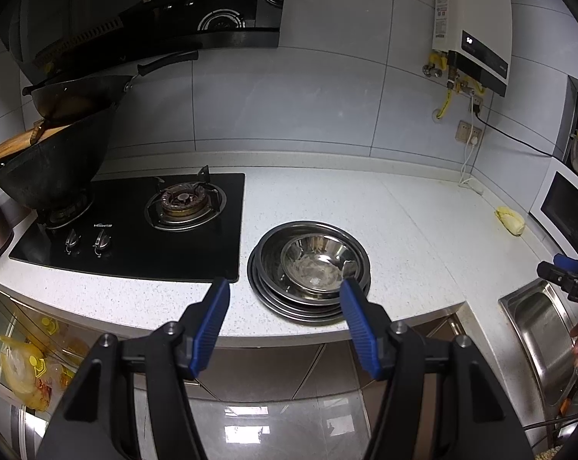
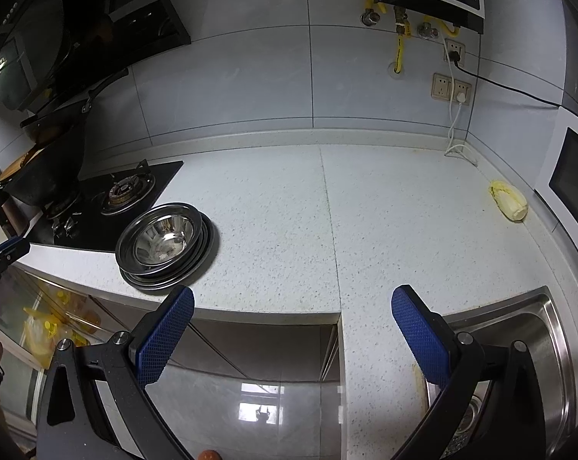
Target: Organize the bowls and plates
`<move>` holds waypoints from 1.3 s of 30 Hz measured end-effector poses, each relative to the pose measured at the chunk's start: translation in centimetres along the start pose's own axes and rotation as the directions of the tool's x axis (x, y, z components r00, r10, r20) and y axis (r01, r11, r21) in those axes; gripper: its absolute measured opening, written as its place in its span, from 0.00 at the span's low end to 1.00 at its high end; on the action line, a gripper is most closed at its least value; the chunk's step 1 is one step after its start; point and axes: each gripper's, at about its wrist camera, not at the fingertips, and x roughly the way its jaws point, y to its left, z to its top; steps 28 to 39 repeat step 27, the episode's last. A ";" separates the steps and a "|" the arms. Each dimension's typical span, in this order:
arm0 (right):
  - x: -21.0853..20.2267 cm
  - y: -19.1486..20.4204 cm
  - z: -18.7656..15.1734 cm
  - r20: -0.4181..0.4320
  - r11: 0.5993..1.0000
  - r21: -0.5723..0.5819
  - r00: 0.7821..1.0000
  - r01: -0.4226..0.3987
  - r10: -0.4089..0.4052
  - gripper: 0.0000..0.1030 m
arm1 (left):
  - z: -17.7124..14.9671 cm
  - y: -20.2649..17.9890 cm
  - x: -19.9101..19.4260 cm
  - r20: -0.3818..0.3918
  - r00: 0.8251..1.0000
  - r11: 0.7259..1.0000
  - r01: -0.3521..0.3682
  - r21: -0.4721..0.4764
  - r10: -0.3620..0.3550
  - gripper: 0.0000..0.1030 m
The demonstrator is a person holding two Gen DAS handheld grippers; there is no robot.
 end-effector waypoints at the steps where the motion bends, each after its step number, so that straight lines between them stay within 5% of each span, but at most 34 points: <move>1: 0.0 0.1 0.0 0.000 1.000 -0.003 1.000 0.000 0.000 0.99 | 0.0 0.0 0.0 -0.001 1.000 1.000 0.001 -0.001 -0.001 0.57; 39: 0.4 0.2 0.0 -0.010 1.000 -0.014 1.000 0.005 -0.005 0.99 | 0.2 0.1 0.8 -0.017 1.000 1.000 -0.002 0.012 0.002 0.57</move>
